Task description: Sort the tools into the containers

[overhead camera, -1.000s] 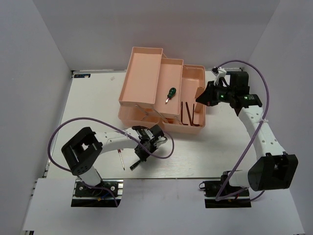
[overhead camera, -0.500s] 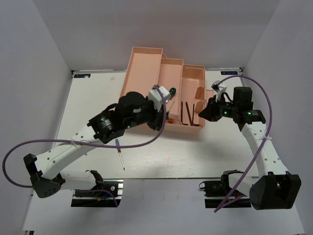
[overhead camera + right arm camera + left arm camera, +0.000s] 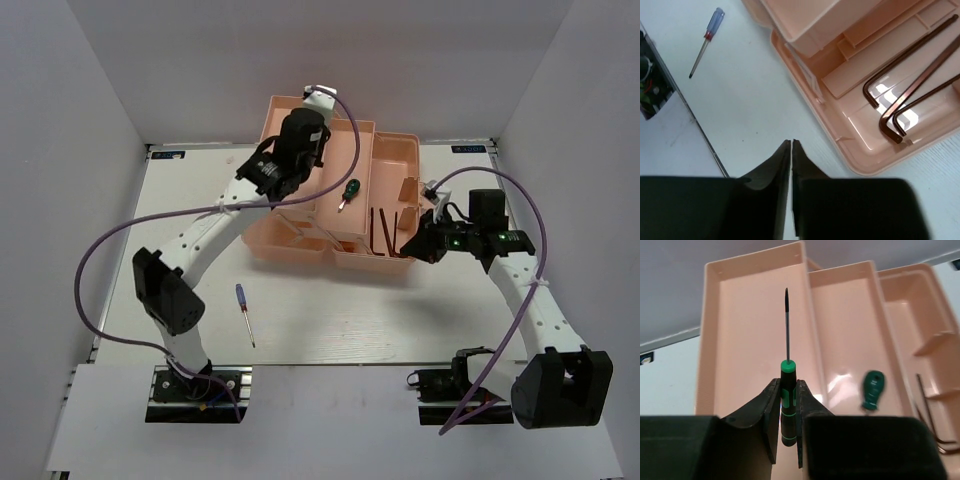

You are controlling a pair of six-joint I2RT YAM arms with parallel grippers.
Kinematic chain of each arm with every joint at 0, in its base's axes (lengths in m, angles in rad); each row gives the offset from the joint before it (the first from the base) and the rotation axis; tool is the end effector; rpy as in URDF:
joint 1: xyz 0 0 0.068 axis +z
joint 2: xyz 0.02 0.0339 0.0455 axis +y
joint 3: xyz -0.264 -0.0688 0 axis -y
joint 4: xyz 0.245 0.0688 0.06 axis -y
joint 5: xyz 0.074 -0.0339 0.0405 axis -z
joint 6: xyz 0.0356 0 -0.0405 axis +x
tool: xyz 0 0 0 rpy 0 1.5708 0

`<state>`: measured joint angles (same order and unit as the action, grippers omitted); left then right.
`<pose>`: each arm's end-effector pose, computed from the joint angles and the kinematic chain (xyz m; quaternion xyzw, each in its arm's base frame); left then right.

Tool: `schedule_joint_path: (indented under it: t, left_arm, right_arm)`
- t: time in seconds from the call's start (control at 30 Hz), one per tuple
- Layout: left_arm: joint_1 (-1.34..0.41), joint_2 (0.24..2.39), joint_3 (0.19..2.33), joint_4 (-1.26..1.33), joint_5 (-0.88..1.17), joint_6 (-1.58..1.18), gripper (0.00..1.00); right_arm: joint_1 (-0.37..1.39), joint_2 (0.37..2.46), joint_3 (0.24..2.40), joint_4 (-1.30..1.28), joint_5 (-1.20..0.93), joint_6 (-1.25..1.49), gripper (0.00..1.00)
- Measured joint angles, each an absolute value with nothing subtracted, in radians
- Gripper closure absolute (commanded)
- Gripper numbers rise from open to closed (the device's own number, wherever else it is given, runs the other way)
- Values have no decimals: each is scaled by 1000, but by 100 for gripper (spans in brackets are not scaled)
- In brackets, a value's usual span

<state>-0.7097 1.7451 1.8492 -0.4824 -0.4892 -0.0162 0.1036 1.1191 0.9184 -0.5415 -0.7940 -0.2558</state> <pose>0.3152 -0.2487 0.4197 0.1449 0.8013 -0.0061 0.5805 0.2259 0.0490 0.2941 -0.3040 0.8028 0.3247 0.3971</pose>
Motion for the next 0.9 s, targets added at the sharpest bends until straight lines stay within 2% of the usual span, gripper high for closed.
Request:
schedule_joint_path:
  t: [0.07, 0.1, 0.17, 0.2, 0.3, 0.33, 0.5, 0.53, 0.6, 0.63, 0.67, 0.73, 0.77, 0.8, 0.83, 0.87, 0.9]
  left_arm:
    - [-671, 1797, 1885, -493, -500, -5, 99]
    - [-650, 1821, 1901, -497, -501, 0, 85]
    - [-618, 1852, 1918, -513, -500, 3, 60]
    - [-604, 1861, 1922, -517, -497, 6, 41]
    - [-571, 1871, 1922, -533, -487, 9, 27]
    - [-569, 1869, 1922, -537, -486, 8, 25]
    - [-572, 1800, 1914, -556, -463, -4, 22]
    - [-574, 1762, 1896, -559, -463, -10, 26]
    - [-580, 1634, 1774, -543, -463, -33, 42]
    - [-581, 1553, 1702, -552, -467, -52, 65]
    - [-583, 1451, 1607, -538, -471, -75, 76]
    - [-585, 1231, 1422, -547, -489, -118, 89]
    - [-586, 1120, 1343, -550, -503, -141, 89]
    - [-586, 1000, 1271, -550, -520, -164, 84]
    - [-586, 899, 1210, -546, -533, -183, 74]
    - [-585, 791, 1148, -538, -544, -203, 58]
    - [-585, 699, 1102, -535, -555, -213, 52]
  right_arm:
    - [117, 1119, 918, -553, -803, -276, 81]
    - [131, 1119, 918, -559, -807, -291, 71]
    - [155, 1121, 918, -572, -812, -312, 63]
    - [172, 1122, 919, -578, -812, -323, 58]
    - [270, 1159, 938, -595, -786, -349, 53]
    - [315, 1180, 952, -599, -770, -352, 53]
    - [554, 1336, 1066, -602, -644, -352, 53]
    - [594, 1367, 1084, -599, -617, -348, 56]
    - [692, 1433, 1119, -591, -531, -336, 58]
    - [730, 1459, 1130, -581, -498, -326, 61]
    - [783, 1486, 1140, -568, -451, -315, 61]
    - [862, 1546, 1164, -548, -374, -279, 61]
    - [901, 1584, 1190, -544, -340, -252, 62]
    - [935, 1626, 1224, -544, -312, -226, 61]
    - [961, 1663, 1257, -538, -293, -204, 59]
    - [988, 1705, 1297, -538, -278, -171, 56]
    - [1015, 1754, 1346, -536, -265, -133, 56]
